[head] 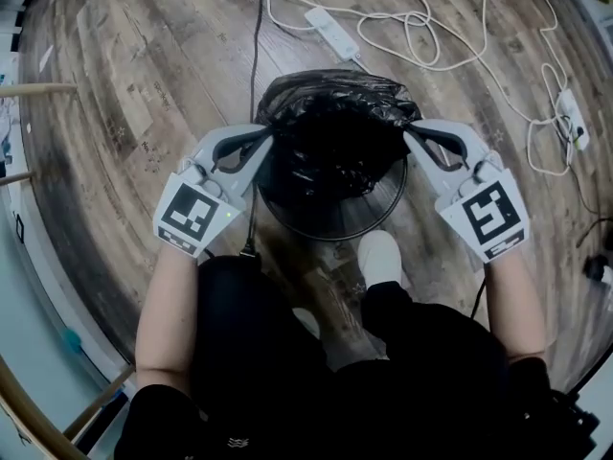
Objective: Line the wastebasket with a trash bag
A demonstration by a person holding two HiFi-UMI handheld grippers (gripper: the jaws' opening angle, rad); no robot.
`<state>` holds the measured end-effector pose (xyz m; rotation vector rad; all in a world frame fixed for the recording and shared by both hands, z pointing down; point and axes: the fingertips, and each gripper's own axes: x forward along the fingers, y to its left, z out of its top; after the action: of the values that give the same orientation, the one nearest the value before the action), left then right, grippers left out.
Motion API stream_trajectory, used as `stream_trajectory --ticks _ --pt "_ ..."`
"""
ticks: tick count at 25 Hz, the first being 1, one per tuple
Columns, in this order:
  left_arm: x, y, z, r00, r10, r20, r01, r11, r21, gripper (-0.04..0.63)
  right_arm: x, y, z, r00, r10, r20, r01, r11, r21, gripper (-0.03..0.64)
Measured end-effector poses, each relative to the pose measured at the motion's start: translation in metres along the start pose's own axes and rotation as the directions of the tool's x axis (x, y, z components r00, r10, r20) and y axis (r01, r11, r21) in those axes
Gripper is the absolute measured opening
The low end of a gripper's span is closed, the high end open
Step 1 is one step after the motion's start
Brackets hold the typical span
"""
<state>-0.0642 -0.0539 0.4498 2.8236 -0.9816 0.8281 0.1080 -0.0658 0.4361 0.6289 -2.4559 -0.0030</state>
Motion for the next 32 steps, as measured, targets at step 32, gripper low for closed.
stream_trajectory --ticks 32 --pt "-0.064 0.003 0.004 0.99 0.009 0.141 0.01 0.992 -0.129 0.166 -0.048 -0.019 -0.025 0.994 0.083 0.076 -0.104 0.942 0.319 0.155"
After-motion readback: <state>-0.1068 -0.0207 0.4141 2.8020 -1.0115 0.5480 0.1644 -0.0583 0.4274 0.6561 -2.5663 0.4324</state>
